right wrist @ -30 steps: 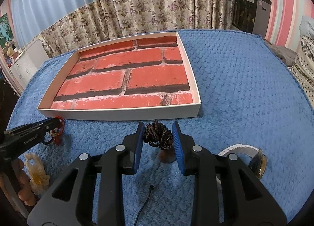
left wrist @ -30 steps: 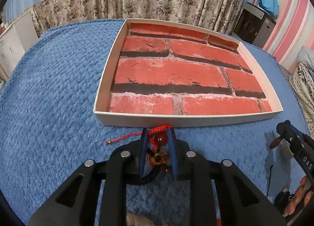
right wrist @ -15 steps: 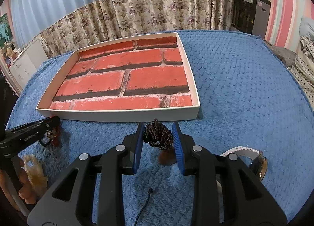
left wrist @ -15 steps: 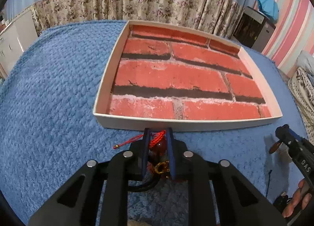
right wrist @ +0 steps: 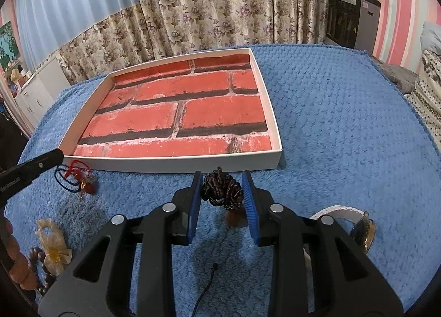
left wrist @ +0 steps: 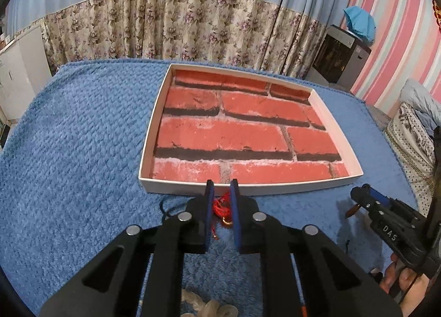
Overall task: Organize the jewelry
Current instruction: 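Lift the red charm with the left tool while the right tool lifts the pendant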
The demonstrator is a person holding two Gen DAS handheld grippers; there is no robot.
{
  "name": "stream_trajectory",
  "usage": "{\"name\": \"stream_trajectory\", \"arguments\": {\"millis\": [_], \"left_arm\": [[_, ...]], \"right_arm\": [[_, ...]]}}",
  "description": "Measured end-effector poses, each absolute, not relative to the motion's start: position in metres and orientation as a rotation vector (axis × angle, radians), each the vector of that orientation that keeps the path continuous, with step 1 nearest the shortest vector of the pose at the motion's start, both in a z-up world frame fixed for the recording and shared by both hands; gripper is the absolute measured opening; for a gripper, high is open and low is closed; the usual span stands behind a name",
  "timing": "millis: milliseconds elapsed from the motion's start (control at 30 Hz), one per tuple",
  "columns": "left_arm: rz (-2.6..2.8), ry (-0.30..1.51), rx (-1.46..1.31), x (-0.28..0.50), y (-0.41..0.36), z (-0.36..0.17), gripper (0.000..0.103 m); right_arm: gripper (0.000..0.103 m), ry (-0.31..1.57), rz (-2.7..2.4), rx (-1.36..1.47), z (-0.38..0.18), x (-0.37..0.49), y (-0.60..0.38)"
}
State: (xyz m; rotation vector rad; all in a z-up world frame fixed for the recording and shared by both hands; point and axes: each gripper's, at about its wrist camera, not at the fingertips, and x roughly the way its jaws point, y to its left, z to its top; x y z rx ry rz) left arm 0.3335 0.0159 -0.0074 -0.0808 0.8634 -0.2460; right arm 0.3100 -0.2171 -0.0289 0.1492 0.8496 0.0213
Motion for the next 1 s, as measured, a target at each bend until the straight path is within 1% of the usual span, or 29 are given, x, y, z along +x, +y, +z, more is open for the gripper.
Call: {"name": "stream_trajectory", "arguments": {"millis": [133,433,467,500,533,567,600,833,900,933,967,1000], "left_arm": [[-0.249,0.857,-0.078,0.334,0.015,-0.002,0.008],[-0.239,0.875,-0.034,0.329,0.017,-0.015,0.01],[-0.244,0.881,-0.027,0.328,0.015,-0.017,0.014],[-0.247,0.889,-0.02,0.327,0.013,-0.018,0.027],[-0.246,0.887,-0.015,0.327,0.011,-0.019,0.038],[-0.242,0.877,-0.009,0.326,0.009,-0.019,0.054],[-0.239,0.866,-0.004,0.325,0.008,-0.018,0.056],[-0.245,0.9,0.016,0.336,-0.003,-0.029,0.054],[-0.248,0.91,0.011,0.338,-0.002,-0.032,0.044],[-0.246,0.923,0.006,0.34,-0.001,-0.034,0.035],[-0.246,0.931,0.002,0.342,-0.001,-0.035,0.031],[-0.247,0.94,-0.004,0.344,0.0,-0.037,0.031]], "right_arm": [[0.03,0.841,0.02,0.153,-0.024,0.309,-0.22],[0.03,0.844,0.025,0.151,-0.023,0.309,-0.219],[0.03,0.845,0.026,0.151,-0.024,0.309,-0.218],[0.03,0.846,0.027,0.151,-0.024,0.309,-0.218],[0.03,0.847,0.028,0.149,-0.024,0.31,-0.217],[0.03,0.848,0.027,0.147,-0.024,0.31,-0.217],[0.03,0.847,0.027,0.145,-0.024,0.31,-0.217],[0.03,0.849,0.012,0.148,-0.026,0.31,-0.221],[0.03,0.849,0.008,0.151,-0.026,0.311,-0.224],[0.03,0.849,0.006,0.153,-0.027,0.311,-0.225],[0.03,0.85,0.006,0.155,-0.027,0.311,-0.226],[0.03,0.851,0.005,0.156,-0.028,0.312,-0.226]]}}
